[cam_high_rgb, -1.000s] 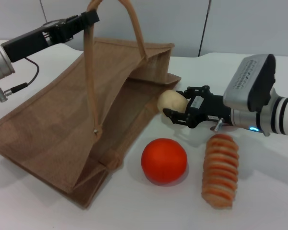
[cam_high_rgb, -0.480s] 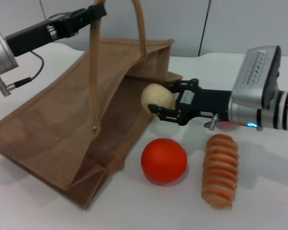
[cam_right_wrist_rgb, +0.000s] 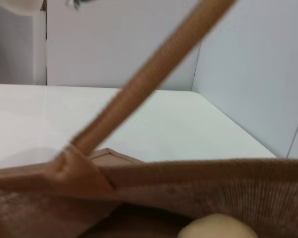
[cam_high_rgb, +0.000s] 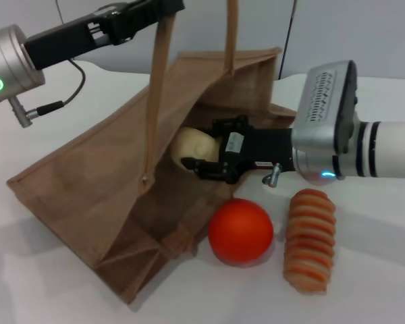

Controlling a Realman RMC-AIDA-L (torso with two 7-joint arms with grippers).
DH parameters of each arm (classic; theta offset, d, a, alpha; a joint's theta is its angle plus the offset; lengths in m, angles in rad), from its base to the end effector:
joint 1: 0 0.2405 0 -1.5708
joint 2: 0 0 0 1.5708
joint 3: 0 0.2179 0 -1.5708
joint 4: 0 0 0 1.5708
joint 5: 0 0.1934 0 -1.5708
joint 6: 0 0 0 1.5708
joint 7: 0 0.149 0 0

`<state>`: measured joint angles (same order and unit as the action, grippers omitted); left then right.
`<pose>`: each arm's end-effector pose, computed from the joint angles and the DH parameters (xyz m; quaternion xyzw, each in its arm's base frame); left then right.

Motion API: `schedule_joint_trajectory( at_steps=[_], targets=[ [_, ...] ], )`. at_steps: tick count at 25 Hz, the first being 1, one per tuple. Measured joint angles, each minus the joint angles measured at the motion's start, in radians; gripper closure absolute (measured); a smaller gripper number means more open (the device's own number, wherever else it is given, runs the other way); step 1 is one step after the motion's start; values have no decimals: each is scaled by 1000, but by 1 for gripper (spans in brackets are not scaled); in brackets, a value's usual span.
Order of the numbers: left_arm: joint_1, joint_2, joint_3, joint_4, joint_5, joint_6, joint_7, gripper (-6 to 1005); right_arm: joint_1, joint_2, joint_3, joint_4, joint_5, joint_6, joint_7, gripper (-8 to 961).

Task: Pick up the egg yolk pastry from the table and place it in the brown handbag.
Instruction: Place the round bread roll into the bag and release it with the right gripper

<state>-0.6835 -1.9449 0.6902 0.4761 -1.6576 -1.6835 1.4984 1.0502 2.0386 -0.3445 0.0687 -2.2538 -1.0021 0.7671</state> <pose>-0.1509 0.3455 0.0845 -0.8325 -0.2566 -0.4845 0.0797 0.1366 0.3562 -0.0900 -0.9745 0.0127 0.1633 0.1534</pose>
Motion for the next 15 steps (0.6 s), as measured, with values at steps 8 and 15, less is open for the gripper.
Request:
schedule_joint_trajectory(
  at_steps=[8, 15],
  targets=[
    [11, 7, -1, -1, -89, -136, -29, 752, 5, 2, 106, 96, 7, 58, -208, 370],
    [41, 19, -10, -1, -157, -192, -32, 746, -28, 0, 198, 117, 7, 62, -331, 377]
  ],
)
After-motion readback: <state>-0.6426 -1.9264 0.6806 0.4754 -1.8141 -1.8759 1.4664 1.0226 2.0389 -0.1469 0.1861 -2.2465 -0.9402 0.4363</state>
